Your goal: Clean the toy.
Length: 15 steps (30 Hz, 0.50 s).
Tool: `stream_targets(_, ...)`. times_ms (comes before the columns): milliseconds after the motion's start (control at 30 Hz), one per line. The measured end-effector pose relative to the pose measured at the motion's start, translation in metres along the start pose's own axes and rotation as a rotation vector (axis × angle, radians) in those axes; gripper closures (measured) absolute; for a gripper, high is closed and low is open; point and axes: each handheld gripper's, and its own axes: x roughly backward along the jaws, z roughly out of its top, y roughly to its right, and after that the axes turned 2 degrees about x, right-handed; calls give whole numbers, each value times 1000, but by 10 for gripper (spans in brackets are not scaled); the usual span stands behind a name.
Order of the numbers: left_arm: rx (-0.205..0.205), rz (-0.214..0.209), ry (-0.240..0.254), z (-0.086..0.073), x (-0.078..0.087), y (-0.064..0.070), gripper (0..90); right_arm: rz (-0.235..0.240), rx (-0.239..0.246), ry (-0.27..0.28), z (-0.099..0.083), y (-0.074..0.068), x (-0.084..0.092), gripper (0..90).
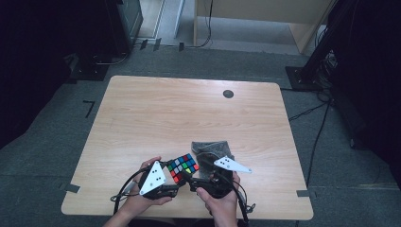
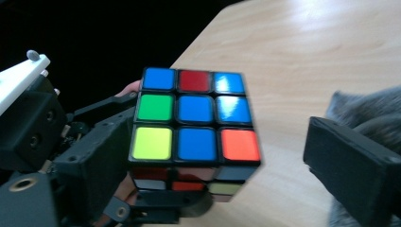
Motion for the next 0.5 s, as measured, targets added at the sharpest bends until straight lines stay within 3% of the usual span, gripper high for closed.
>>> stream_targets(167,-53,12,-10,1,-3,8,336,13,-23,-45,-6,-1,-7,224)
stream_targets(233,-65,21,-20,0,-4,9,336,37,-43,-57,-8,1,-9,315)
stream_targets(333,-62,16,-28,-1,-4,9,335,43,-51,-65,-9,0,-8,331)
stream_targets(400,-62,19,-33,-1,-5,9,334,28,-39,-62,-10,-2,-8,344)
stream_targets(500,-58,18,-54,-2,-9,10,325,-22,25,-65,-11,-6,-9,346)
